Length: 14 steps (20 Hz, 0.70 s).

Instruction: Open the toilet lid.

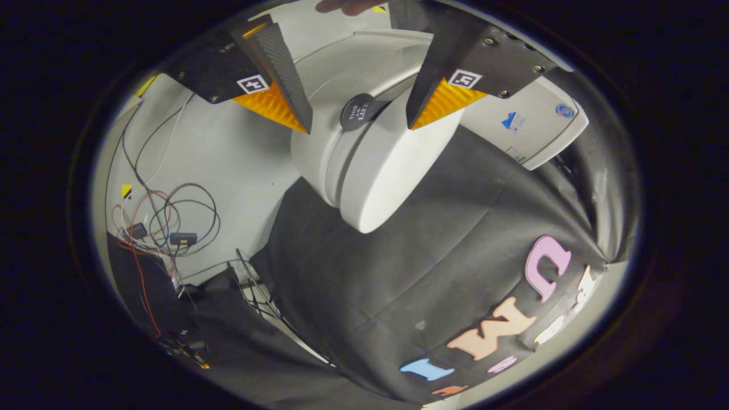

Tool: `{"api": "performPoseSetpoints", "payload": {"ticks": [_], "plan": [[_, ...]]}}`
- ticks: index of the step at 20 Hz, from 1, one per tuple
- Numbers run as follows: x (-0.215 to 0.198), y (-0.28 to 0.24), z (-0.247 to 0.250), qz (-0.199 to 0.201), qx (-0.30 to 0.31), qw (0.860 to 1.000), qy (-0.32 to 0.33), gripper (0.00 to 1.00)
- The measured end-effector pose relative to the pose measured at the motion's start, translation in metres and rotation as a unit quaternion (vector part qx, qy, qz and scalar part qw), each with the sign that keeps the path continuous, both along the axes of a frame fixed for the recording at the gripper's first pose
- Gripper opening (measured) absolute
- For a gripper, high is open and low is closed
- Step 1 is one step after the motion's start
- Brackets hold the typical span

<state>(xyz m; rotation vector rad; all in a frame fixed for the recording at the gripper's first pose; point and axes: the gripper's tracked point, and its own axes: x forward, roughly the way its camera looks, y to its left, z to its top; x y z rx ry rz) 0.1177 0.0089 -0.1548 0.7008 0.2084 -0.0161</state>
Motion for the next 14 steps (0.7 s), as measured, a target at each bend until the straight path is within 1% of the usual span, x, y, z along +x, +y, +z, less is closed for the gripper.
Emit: {"api": "performPoseSetpoints", "payload": {"ticks": [1,3,4,6,8,10,11,12,13,14], "plan": [[0.003,0.001,-0.006,-0.003,0.01,1.0,0.008,0.98],[0.008,-0.001,-0.005,-0.009,0.026,1.0,0.001,0.94],[0.013,-0.006,-0.009,-0.022,0.028,0.999,0.01,0.88],[0.016,-0.008,-0.019,-0.031,0.042,0.998,0.028,0.74],[0.019,-0.01,-0.015,-0.032,0.062,0.997,0.028,0.57],[0.025,-0.01,-0.014,-0.054,0.097,0.993,0.044,0.4],[0.025,-0.015,-0.01,-0.071,0.111,0.99,0.052,0.29],[0.027,-0.016,-0.008,-0.081,0.104,0.99,0.055,0.18],[0.026,-0.016,-0.015,-0.082,0.094,0.99,0.072,0.06],[0.024,-0.016,-0.016,-0.087,0.099,0.988,0.077,0.06]]}}
